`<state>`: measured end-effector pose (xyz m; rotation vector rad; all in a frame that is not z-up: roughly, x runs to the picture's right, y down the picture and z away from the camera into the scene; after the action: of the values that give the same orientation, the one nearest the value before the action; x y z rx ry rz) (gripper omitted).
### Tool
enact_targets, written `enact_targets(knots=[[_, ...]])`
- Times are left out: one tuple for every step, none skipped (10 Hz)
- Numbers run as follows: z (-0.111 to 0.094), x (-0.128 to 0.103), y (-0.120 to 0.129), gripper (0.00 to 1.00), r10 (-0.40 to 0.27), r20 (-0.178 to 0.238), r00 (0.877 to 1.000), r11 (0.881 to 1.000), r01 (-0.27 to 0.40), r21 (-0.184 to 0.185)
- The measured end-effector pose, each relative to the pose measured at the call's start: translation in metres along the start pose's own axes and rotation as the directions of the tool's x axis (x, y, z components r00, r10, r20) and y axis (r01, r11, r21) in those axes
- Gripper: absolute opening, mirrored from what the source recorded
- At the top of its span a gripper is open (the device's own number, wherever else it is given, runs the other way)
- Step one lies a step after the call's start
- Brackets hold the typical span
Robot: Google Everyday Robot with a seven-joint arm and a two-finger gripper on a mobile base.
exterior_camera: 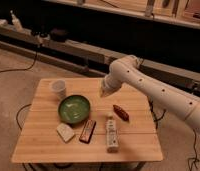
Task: Push the ceramic bowl across the table
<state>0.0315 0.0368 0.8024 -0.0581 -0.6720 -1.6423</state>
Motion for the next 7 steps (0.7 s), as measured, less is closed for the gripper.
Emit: enact_targets(knots=[[0.017, 0.008, -0.006, 0.05, -0.030, 0.014, 0.999, 1.000, 0.030, 0.002], [0.028, 0.014, -0.008, 0.05, -0.044, 0.024, 0.999, 0.999, 0.044, -0.005], [0.043, 0.021, -0.013, 0.05, -0.056, 0.036, 0.998, 0.998, 0.057, -0.012], [0.058, 0.029, -0.021, 0.05, -0.070, 0.044, 0.997, 0.997, 0.071, -0.016], [0.069, 0.036, -0.031, 0.05, -0.083, 0.047, 0.995, 0.996, 0.084, -0.013], [0.079, 0.044, -0.044, 0.05, -0.097, 0.047, 0.994, 0.995, 0.098, -0.006], [0.087, 0.050, -0.057, 0.05, -0.112, 0.045, 0.993, 0.994, 0.112, 0.002]])
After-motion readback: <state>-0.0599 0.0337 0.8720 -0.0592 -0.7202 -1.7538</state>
